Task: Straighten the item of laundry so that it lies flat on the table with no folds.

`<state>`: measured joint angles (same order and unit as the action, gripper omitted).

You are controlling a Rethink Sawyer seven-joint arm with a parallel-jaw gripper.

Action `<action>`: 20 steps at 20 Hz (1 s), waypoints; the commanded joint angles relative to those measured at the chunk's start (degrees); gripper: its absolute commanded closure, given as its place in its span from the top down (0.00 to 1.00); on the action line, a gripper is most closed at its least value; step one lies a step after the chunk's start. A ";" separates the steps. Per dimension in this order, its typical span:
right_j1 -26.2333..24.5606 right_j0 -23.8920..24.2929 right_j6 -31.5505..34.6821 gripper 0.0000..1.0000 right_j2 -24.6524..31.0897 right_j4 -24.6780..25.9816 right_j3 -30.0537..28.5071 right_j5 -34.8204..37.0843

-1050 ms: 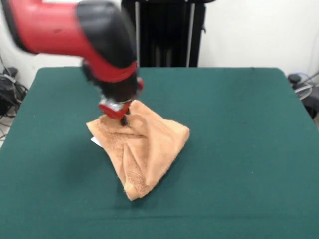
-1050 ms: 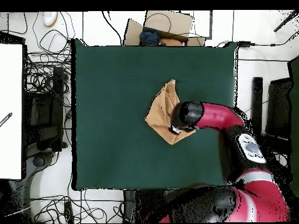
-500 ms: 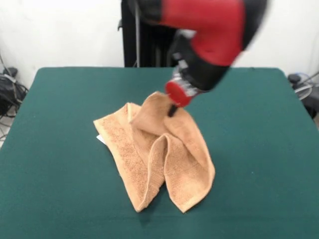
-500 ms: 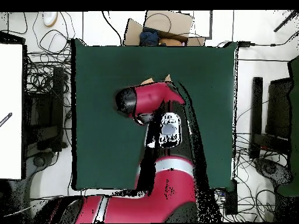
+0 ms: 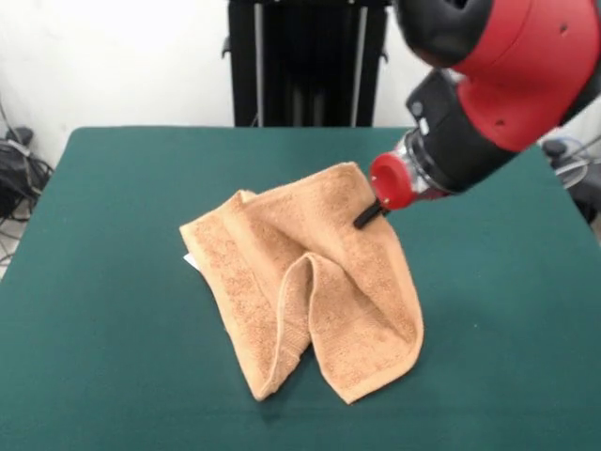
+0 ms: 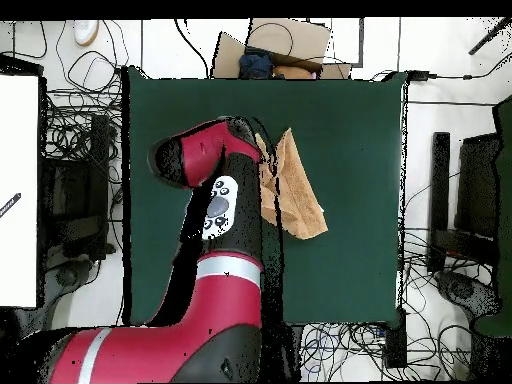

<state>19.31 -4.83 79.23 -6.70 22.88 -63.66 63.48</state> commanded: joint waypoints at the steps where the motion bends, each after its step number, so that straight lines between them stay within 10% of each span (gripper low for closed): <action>1: -4.98 2.35 14.59 0.00 -2.65 2.48 -0.03 -5.16; 20: 4.76 4.13 8.66 0.00 -0.31 -1.85 -14.16 -10.79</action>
<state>22.05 -0.88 79.61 -9.12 22.29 -70.14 55.10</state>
